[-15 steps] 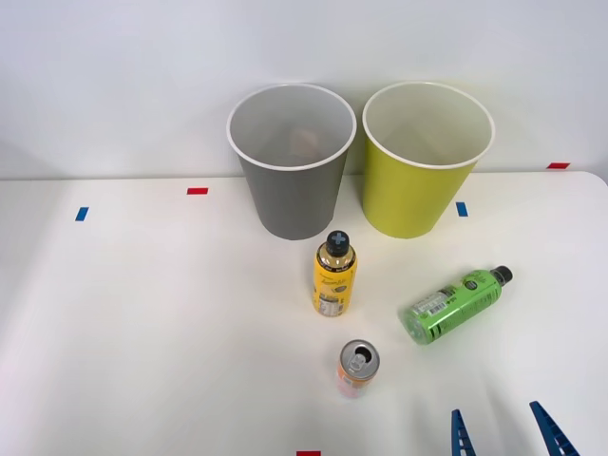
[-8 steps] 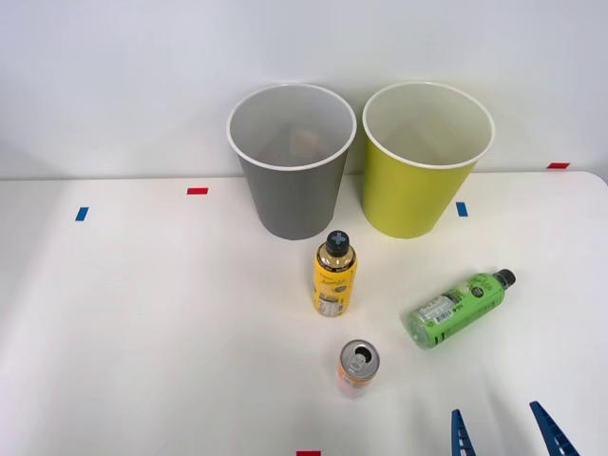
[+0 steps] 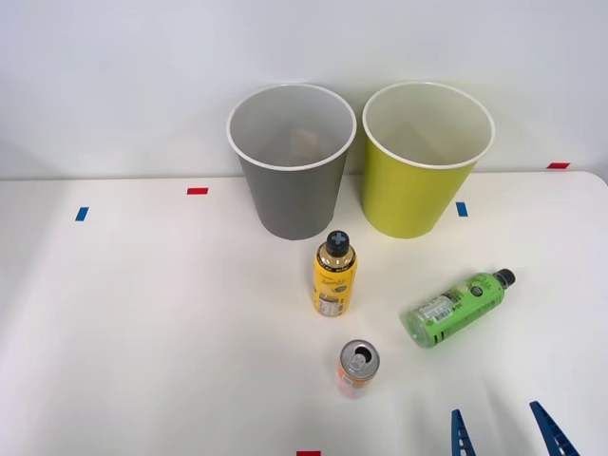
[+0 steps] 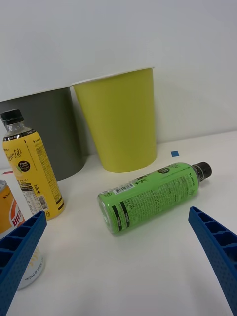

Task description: Put cans in the gray bin, plastic bottles in the light green bin

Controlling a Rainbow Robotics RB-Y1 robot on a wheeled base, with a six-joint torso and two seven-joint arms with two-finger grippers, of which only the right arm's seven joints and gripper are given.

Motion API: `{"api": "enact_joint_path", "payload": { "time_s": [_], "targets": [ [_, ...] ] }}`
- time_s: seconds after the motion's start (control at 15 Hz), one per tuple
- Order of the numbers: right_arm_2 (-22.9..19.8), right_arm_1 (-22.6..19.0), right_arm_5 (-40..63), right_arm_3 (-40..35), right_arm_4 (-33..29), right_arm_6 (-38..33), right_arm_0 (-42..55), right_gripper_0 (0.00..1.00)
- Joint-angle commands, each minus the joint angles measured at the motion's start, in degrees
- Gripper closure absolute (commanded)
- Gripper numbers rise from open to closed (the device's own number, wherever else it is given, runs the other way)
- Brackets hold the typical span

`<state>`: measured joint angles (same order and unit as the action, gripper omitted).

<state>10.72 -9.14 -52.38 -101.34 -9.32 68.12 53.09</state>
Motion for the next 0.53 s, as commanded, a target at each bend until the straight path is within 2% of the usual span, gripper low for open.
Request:
{"api": "enact_joint_path", "payload": {
  "time_s": [0.07, 0.53],
  "targets": [
    [0.0, 0.0, 0.0, 0.0, 0.0, 0.0, 0.0, 0.0],
    [0.0, 0.0, 0.0, 0.0, 0.0, 0.0, 0.0, 0.0]
  ]
}}
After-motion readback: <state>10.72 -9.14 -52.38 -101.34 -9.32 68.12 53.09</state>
